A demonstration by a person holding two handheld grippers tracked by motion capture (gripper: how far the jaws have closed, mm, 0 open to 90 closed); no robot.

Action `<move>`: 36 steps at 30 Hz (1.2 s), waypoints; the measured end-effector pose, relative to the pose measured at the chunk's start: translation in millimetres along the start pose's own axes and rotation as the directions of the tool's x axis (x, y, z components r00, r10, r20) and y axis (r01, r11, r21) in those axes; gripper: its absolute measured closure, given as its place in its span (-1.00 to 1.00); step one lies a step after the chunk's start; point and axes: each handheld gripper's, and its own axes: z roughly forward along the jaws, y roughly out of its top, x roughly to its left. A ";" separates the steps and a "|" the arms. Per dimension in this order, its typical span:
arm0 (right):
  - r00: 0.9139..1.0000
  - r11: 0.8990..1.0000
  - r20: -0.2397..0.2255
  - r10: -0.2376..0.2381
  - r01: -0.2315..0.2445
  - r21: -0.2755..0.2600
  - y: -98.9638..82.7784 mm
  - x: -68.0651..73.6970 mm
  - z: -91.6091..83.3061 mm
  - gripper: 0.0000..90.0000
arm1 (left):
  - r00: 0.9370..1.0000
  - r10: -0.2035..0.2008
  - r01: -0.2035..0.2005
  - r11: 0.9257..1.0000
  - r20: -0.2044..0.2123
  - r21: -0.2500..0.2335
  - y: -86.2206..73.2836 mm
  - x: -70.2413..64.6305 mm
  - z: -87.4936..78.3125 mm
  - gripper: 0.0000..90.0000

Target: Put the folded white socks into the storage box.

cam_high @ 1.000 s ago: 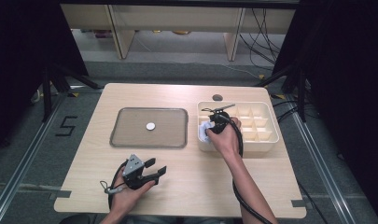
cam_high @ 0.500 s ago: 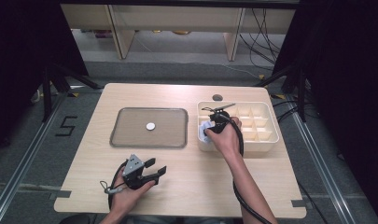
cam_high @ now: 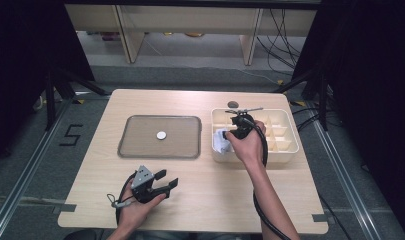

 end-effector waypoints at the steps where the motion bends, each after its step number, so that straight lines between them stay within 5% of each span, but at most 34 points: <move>1: 1.000 0.999 0.016 0.022 -0.022 0.037 -0.1 3.7 -0.7 0.71 | 1.000 0.001 -0.001 1.000 0.000 -0.001 0.0 0.1 -0.1 -0.12; 3: 1.000 0.999 -0.003 -0.013 0.013 0.033 -2.1 1.5 2.9 0.80 | 1.000 -0.001 0.001 1.000 0.000 0.000 -0.1 0.1 -0.2 -0.12; 5: 1.000 0.999 0.001 -0.011 0.011 0.043 -2.3 1.9 3.7 0.83 | 1.000 -0.001 0.001 1.000 -0.006 0.001 -0.1 -0.1 -0.4 -0.12; 6: 1.000 0.997 0.011 0.025 -0.026 0.071 -2.6 4.2 4.8 0.86 | 1.000 0.001 -0.001 1.000 -0.012 0.009 0.3 -0.2 -1.2 -0.12; 7: 1.000 0.998 0.011 -0.010 0.009 0.068 -3.7 0.7 7.5 0.88 | 1.000 0.000 0.001 1.000 -0.012 0.009 0.3 -0.1 -1.1 -0.12; 12: 1.000 0.996 0.019 0.015 -0.017 0.086 -4.7 2.8 10.0 0.90 | 1.000 -0.007 0.007 1.000 -0.002 0.001 -0.1 0.4 0.1 -0.12; 14: 1.000 0.997 0.010 -0.023 0.022 0.073 -5.8 0.5 13.0 0.90 | 1.000 -0.007 0.007 1.000 -0.007 0.001 -0.1 0.2 -0.2 -0.12; 15: 1.000 0.995 0.017 0.016 -0.017 0.100 -5.8 3.5 12.3 0.90 | 1.000 -0.006 0.006 1.000 -0.010 0.005 0.1 0.1 -0.5 -0.12; 18: 0.999 0.992 0.028 0.034 -0.037 0.124 -7.0 6.9 14.9 0.91 | 1.000 -0.005 0.005 1.000 -0.001 0.001 -0.1 0.3 0.0 -0.12; 36: 0.999 0.987 0.007 0.032 -0.033 0.156 -7.2 4.8 23.8 0.92 | 1.000 -0.008 0.008 1.000 -0.002 0.001 -0.2 0.4 0.0 -0.12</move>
